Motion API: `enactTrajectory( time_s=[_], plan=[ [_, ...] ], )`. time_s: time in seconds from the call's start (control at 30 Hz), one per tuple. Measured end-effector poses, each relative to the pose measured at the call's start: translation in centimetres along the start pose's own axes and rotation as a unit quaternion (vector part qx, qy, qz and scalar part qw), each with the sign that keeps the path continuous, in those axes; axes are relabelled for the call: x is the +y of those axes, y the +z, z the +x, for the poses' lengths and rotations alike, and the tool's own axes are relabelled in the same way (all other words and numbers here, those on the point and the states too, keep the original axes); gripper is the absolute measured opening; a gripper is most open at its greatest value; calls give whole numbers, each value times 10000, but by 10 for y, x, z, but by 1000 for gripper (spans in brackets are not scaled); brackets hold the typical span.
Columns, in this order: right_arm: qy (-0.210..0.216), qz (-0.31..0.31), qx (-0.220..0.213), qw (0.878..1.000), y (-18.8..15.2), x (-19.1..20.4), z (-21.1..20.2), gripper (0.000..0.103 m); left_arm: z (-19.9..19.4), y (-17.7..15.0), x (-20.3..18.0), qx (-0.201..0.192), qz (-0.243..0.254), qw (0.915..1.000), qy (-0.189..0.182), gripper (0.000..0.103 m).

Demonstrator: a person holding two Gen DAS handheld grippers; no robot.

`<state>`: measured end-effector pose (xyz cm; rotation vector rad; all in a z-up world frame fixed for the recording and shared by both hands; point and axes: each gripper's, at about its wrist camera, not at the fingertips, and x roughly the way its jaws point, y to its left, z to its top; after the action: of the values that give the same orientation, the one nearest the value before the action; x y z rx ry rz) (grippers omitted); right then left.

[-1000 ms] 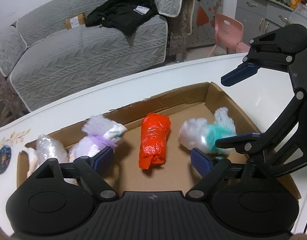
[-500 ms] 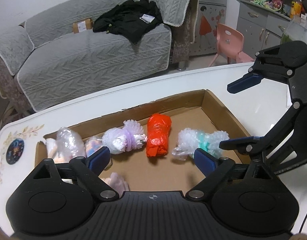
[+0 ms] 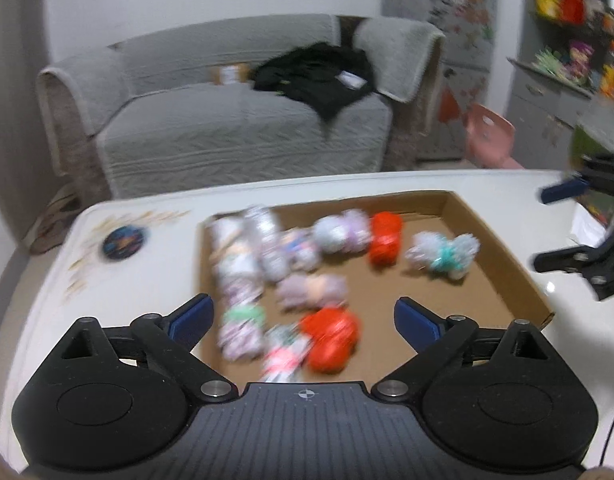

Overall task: Organize objects
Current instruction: 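Move both tools back over the remaining knitted sock pile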

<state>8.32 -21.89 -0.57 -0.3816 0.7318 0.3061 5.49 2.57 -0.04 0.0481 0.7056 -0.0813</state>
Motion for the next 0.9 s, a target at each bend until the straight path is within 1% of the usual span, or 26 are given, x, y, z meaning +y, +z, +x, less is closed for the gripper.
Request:
enactTrajectory(
  time_s=[0.13,0.2,0.27,0.33,0.43,0.53,0.57,0.67,0.77,0.9],
  plan=[
    [80,146,-310,9994,-18,18,-24,80,-32,-38,19,-194,-364,9990,186,101],
    [154,177,-471,9986,-30,32,-34,82,-45,-59,21,-248,-492,9983,186,101],
    [313,116,-583,9977,-40,47,-39,83,-54,-83,16,-287,-582,9979,87,101],
    [531,-109,-642,9965,-52,64,-39,83,-59,-104,7,-298,-593,9978,-4,101],
    [866,-411,-568,9938,-68,83,-30,83,-63,-127,-8,-304,-497,9982,-143,102],
    [1167,-581,-563,9899,-76,89,-16,83,-59,-136,-20,-271,-435,9984,-252,102],
    [1211,-623,-566,9891,-77,89,-11,83,-57,-137,-23,-281,-419,9985,-222,102],
    [1248,-548,-497,9894,-77,87,3,83,-51,-138,-30,-299,-358,9988,-160,102],
    [1366,-494,-521,9880,-78,83,13,83,-45,-142,-36,-295,-350,9988,-152,102],
    [1424,-652,-530,9862,-78,84,25,83,-34,-146,-41,-232,-318,9991,-155,102]
  ],
)
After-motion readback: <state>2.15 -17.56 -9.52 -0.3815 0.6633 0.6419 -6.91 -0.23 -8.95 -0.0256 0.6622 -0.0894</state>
